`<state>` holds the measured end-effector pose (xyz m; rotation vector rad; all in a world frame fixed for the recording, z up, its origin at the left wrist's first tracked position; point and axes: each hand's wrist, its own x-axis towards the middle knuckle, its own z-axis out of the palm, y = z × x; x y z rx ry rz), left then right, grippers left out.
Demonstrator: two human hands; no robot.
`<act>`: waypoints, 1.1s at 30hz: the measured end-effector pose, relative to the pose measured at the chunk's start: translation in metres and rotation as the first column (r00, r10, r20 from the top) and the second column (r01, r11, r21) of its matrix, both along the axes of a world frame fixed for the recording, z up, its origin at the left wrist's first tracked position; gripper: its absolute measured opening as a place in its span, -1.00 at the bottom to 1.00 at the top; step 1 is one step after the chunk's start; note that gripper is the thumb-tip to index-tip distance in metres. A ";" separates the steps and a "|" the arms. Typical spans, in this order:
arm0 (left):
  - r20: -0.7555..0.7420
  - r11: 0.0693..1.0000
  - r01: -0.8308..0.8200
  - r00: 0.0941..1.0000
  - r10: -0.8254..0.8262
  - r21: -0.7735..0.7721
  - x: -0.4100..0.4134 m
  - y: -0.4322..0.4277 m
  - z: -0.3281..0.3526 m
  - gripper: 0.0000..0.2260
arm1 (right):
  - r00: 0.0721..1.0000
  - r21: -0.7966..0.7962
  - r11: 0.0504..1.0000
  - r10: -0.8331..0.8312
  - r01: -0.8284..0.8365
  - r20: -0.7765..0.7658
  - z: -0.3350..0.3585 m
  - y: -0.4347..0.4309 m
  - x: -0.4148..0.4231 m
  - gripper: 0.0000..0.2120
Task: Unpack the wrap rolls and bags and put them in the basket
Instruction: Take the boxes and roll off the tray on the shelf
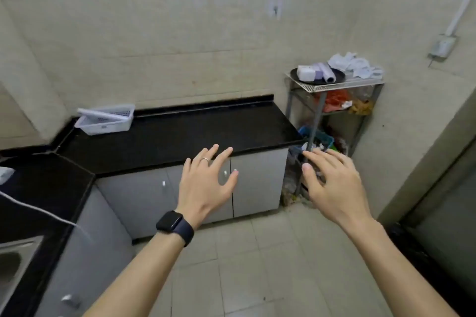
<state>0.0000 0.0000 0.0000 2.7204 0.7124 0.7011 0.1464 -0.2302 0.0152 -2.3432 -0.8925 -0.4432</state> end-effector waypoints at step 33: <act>-0.052 0.971 0.238 0.970 -0.238 0.005 0.626 0.189 -0.015 -0.54 | 0.961 -0.173 0.950 -0.272 0.260 -0.050 -0.022 0.151 0.562 -0.56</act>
